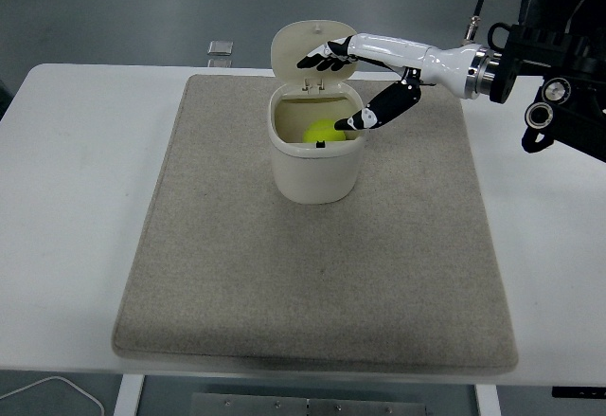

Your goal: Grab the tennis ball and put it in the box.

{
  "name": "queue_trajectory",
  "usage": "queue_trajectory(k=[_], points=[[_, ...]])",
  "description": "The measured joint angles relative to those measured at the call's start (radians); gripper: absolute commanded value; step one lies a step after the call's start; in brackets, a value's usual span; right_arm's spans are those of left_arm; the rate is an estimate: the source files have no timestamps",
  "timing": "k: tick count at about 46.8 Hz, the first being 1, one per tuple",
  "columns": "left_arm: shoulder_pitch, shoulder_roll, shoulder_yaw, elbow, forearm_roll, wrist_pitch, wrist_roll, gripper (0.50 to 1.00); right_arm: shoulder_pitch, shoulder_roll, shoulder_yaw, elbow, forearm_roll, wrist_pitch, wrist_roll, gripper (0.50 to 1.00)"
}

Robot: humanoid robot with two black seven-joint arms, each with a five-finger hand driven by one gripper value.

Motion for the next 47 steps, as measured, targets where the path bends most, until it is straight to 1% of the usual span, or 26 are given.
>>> queue_trajectory(k=[4,8,9,11,13,15,23,29,34,39,42,47], points=[[0.000,0.000,0.000,0.000,0.000,0.000,0.000,0.992,0.004,-0.012,0.000,0.002,0.015,0.030,0.001,0.919],[0.000,0.000,0.000,0.000,0.000,0.000,0.000,0.992,0.010,-0.035,0.001,0.003,0.039,0.110,0.002,0.919],[0.000,0.000,0.000,0.000,0.000,0.000,0.000,0.992,0.012,-0.048,0.001,0.003,0.042,0.134,0.002,0.919],[0.000,0.000,0.000,0.000,0.000,0.000,0.000,0.992,0.014,-0.070,0.002,0.004,0.045,0.164,0.002,0.919],[0.000,0.000,0.000,0.000,0.000,0.000,0.000,0.992,0.015,-0.092,0.003,0.007,0.047,0.185,0.002,0.919],[0.000,0.000,0.000,0.000,0.000,0.000,0.000,0.992,0.015,-0.108,0.003,0.007,0.049,0.192,0.002,0.919],[0.000,0.000,0.000,0.000,0.000,0.000,0.000,0.990,0.003,-0.162,0.000,0.002,0.088,0.189,0.002,0.919],[0.000,0.000,0.000,0.000,0.000,0.000,0.000,0.992,-0.034,-0.175,-0.002,-0.035,0.197,0.165,0.000,0.919],[0.000,0.000,0.000,0.000,0.000,0.000,0.000,0.992,-0.063,-0.172,-0.002,-0.085,0.319,0.138,-0.001,0.919],[0.000,0.000,0.000,0.000,0.000,0.000,0.000,0.992,-0.094,-0.155,-0.001,-0.134,0.478,0.102,-0.002,0.919],[0.000,0.000,0.000,0.000,0.000,0.000,0.000,0.992,-0.109,-0.145,-0.001,-0.149,0.576,0.094,-0.002,0.919],[0.000,0.000,0.000,0.000,0.000,0.000,0.000,0.992,-0.119,-0.123,0.001,-0.172,0.684,0.089,-0.002,0.919]])
